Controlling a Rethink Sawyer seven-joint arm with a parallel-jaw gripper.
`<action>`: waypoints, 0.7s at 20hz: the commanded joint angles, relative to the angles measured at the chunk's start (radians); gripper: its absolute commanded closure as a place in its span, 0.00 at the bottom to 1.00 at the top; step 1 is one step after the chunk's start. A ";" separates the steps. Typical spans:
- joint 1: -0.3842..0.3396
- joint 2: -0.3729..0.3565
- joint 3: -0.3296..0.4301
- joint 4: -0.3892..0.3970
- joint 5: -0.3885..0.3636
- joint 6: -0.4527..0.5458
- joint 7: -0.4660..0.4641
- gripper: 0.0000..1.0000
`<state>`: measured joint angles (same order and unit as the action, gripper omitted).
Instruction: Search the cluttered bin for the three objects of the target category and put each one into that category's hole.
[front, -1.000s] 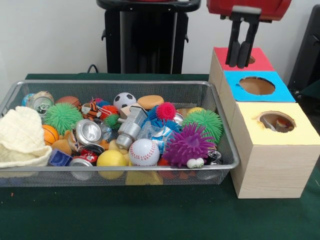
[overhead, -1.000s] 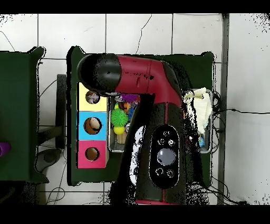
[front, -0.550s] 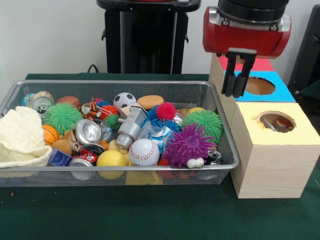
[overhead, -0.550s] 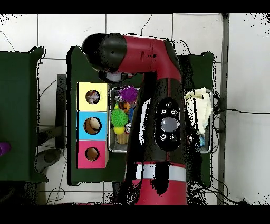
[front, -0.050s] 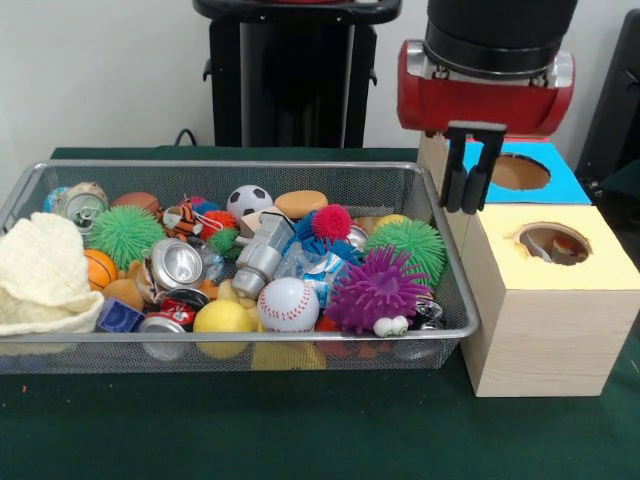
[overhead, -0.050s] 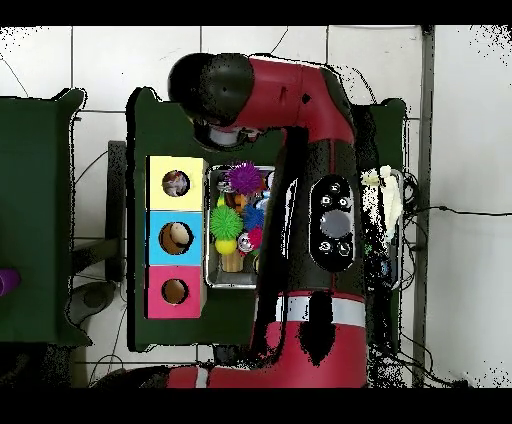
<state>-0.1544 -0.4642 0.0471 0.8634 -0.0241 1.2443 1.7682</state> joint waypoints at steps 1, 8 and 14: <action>-0.132 -0.090 0.116 0.027 -0.036 0.235 -0.425 1.00; -0.260 -0.129 0.181 0.014 -0.088 0.305 -0.606 1.00; -0.300 -0.231 0.191 0.303 -0.049 0.091 -0.593 1.00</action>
<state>-0.4285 -0.6083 0.1394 0.8765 -0.0480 1.4352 1.4989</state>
